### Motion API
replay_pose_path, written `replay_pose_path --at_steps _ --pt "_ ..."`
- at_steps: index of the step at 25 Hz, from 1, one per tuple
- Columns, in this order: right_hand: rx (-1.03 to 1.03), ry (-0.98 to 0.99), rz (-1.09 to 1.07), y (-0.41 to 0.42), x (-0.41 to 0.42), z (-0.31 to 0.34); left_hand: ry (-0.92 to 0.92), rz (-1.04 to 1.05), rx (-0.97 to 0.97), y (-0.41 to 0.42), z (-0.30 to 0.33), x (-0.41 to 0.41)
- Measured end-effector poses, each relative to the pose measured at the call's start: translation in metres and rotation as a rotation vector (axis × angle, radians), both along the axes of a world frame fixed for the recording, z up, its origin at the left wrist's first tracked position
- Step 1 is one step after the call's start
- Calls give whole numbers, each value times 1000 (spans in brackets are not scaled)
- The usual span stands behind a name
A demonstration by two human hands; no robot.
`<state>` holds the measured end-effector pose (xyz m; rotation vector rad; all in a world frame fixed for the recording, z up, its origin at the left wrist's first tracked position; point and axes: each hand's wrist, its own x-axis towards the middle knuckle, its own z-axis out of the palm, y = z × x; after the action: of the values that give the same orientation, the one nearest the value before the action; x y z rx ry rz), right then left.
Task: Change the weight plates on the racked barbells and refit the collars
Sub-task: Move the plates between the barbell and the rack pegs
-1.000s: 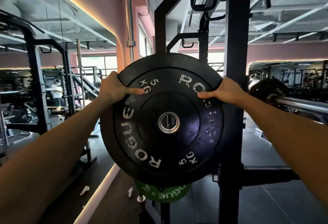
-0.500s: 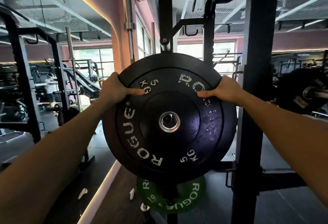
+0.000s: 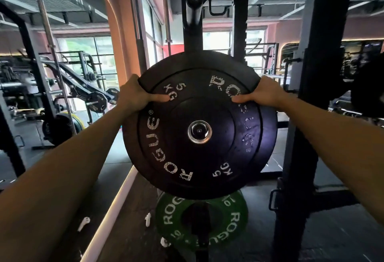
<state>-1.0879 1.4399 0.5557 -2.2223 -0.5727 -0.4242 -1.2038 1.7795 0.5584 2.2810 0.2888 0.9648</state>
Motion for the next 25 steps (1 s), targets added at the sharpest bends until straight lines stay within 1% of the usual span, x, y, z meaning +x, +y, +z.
replay_pose_path --at_steps 5,9,12,18,21,25 --pt "41 -43 25 17 37 -15 -41 -41 -2 15 -16 45" --pt "97 -52 -35 35 82 -19 -59 -32 -2 26 -19 84" --pt "132 -5 -81 45 115 -22 -57 -35 -5 33 -20 116" --pt "135 -10 -122 73 176 -25 -51 0 -11 53 -20 179" --pt "103 -39 -120 81 204 -26 -46 12 7 60 -20 201" --pt "53 -49 -121 82 234 -27 5 19 19 68 -18 214"
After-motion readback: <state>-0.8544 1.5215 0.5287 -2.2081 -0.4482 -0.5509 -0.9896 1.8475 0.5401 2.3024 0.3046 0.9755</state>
